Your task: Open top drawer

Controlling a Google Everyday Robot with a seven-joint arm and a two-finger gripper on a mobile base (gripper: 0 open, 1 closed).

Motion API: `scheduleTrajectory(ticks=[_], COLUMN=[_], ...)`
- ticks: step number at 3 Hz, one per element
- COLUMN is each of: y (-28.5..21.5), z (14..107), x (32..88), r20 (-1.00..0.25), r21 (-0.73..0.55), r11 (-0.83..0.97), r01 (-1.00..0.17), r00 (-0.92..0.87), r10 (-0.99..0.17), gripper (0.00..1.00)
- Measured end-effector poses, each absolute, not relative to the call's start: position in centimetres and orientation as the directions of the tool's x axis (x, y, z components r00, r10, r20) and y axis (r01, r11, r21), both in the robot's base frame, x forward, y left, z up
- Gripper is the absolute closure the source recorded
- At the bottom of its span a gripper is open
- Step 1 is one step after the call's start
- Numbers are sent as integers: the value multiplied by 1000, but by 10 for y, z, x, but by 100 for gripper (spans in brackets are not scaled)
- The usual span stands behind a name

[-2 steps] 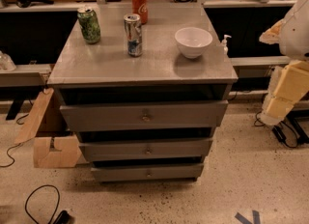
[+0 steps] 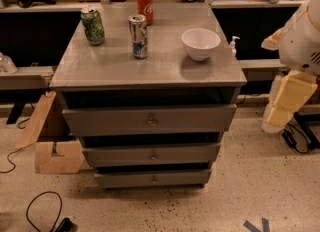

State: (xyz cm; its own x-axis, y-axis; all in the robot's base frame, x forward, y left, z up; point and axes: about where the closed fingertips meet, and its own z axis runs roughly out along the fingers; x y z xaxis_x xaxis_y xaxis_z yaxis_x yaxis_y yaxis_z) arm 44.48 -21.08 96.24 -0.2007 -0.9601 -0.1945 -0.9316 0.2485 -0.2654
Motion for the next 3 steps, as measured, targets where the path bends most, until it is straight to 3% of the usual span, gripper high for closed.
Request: scheduleTrajectory(ticks=[3], y=[-188], z=[814], x=[494], r20=[-184], r21=[-377], r11=[137], r01=[-916], r00=[-70], r10=[-980], gripper=[0])
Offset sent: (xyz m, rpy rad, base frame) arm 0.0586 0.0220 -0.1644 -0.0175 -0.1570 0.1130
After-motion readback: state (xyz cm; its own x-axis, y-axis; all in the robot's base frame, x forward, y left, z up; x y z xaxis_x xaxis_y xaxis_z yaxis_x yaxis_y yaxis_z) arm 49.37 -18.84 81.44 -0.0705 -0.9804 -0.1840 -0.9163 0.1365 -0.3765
